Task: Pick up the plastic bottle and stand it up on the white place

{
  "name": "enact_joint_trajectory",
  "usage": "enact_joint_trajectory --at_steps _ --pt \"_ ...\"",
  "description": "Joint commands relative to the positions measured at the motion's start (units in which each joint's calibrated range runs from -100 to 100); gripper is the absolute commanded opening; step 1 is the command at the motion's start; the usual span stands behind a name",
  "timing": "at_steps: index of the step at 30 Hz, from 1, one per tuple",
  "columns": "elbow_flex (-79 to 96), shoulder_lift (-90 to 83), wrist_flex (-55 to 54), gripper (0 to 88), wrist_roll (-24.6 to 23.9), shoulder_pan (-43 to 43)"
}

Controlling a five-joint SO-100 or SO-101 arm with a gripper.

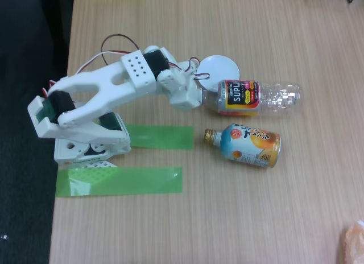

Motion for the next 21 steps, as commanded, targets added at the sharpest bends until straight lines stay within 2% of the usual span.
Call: enact_joint_trajectory --at_steps 1,9,14,21 --pt "0.45 0.11 -0.63 36.9 -0.05 1.21" --pt "2.44 0.2 -1.66 36.9 0.16 2.02" --pt "7.24 0.2 -8.27 36.9 0.16 2.02" --pt "10.59 0.2 -9.47 36.9 0.16 1.88"
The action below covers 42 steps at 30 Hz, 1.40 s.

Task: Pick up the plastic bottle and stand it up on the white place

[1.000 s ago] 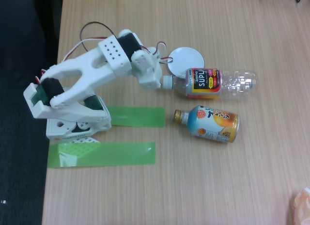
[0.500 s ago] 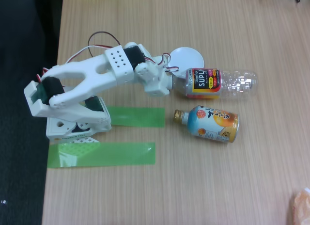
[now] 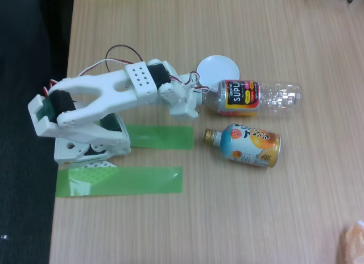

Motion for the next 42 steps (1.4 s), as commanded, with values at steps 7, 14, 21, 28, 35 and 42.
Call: enact_joint_trajectory --at_steps 7,14,21,28,35,42 --pt "2.19 3.14 -5.87 36.9 0.01 0.01" --pt "-3.88 10.45 -6.56 36.9 -0.15 -0.29" --pt "-9.95 16.66 -6.99 36.9 -0.15 -1.4" --pt "-11.49 19.27 -6.99 36.9 -0.2 -2.14" --pt "-10.31 19.35 -7.08 36.9 -0.2 -2.21" --pt "-8.32 19.35 -7.08 36.9 -0.2 -2.21"
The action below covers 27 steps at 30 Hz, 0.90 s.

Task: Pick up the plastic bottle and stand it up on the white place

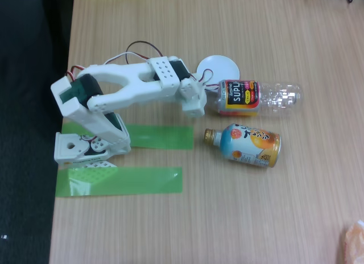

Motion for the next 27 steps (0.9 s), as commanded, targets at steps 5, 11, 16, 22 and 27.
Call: enact_joint_trajectory --at_steps 5,11,16,22,27 --pt "0.09 0.24 -0.28 36.9 0.01 -0.12" --pt "-0.55 2.68 -0.36 36.9 0.01 -0.05" --pt "-0.64 4.44 -4.23 36.9 0.01 -0.12" --pt "-0.64 4.36 -4.48 36.9 0.01 -0.12" --pt "-0.64 4.27 -3.88 36.6 0.01 -0.12"
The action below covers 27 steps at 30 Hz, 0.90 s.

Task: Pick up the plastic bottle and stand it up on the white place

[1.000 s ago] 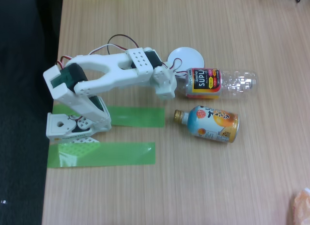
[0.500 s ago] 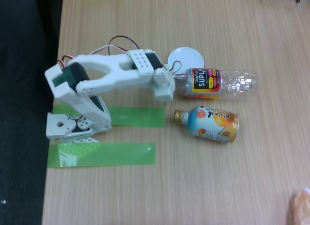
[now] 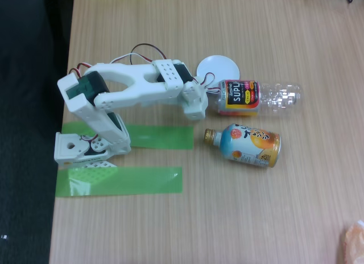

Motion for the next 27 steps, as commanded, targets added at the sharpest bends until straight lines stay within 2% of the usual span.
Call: enact_joint_trajectory --at_steps 1,6,9,27 --pt "-0.91 -0.1 0.2 35.5 -0.2 -0.35" --pt "-0.91 -0.1 0.2 24.7 -0.2 0.02" --pt "-0.91 -0.1 0.28 21.4 -0.2 0.1" --pt "-0.91 -0.1 0.28 21.2 -0.2 -0.27"
